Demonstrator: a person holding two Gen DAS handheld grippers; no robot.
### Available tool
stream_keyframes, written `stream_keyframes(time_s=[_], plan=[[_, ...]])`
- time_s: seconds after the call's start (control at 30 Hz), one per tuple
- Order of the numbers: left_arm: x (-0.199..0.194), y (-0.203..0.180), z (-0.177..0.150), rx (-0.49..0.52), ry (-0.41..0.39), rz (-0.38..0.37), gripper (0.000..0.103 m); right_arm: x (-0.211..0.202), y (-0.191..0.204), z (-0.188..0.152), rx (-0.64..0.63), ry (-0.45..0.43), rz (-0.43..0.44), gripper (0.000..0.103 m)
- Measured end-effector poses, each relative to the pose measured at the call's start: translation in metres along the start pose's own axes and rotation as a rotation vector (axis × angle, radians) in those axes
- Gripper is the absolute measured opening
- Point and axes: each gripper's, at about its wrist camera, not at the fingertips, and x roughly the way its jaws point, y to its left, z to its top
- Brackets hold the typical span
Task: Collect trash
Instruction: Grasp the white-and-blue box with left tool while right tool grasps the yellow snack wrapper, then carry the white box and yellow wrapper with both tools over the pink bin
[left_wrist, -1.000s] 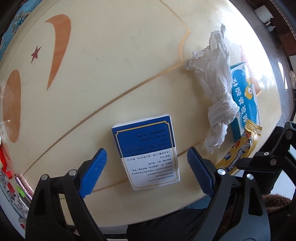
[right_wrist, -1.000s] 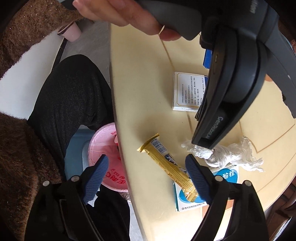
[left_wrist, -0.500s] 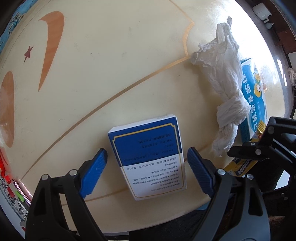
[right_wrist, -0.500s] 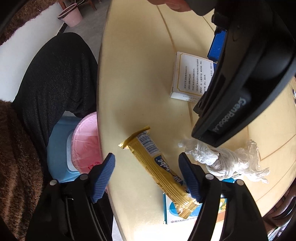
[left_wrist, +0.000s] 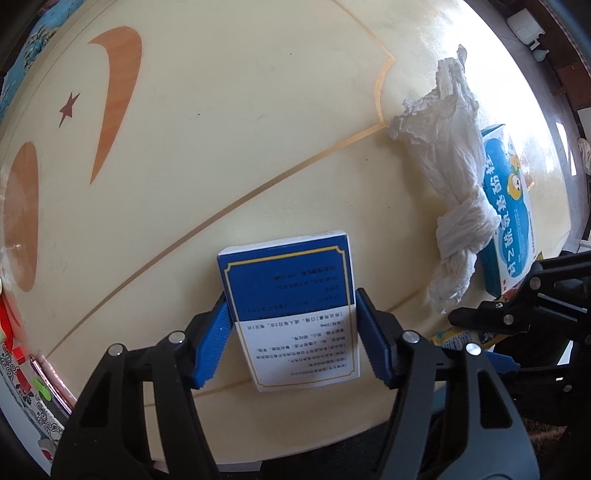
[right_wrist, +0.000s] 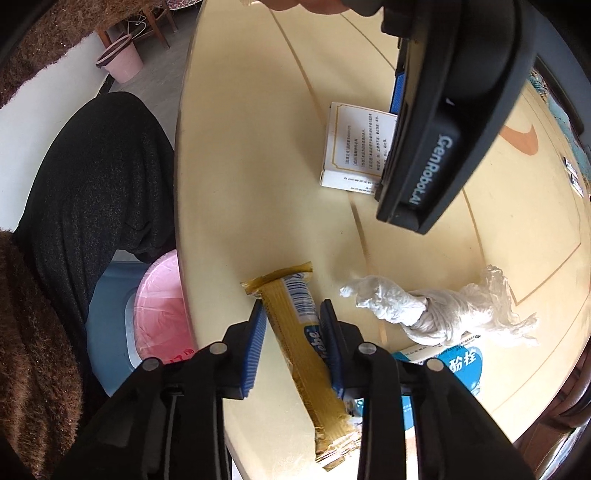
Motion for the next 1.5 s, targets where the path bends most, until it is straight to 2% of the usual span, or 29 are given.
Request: stream_keyframes(time_s=[0.13, 0.43, 0.73, 0.9, 1.13, 1.5], plan=[[-0.001, -0.002, -0.003, 0.006, -0.005, 0.033, 0.063, 0.001, 0.003, -0.001, 0.07, -0.006, -0.005, 0.029], [-0.019, -0.005, -0.008, -0.013, -0.037, 0.045, 0.063, -0.022, -0.001, -0.001, 0.233, -0.05, 0.02, 0.028], [-0.047, -0.017, -0.018, -0.009, -0.078, 0.062, 0.063, -0.06, -0.004, -0.012, 0.33, -0.067, -0.053, 0.028], [-0.072, -0.034, -0.04, -0.003, -0.113, 0.088, 0.063, -0.082, 0.008, -0.02, 0.38, -0.077, -0.071, 0.028], [-0.1, -0.05, -0.08, -0.016, -0.17, 0.106, 0.063, -0.102, 0.048, -0.033, 0.433, -0.09, -0.12, 0.028], [-0.076, -0.088, -0.142, 0.023, -0.179, 0.103, 0.063, -0.115, 0.103, -0.059, 0.5, -0.116, -0.15, 0.028]])
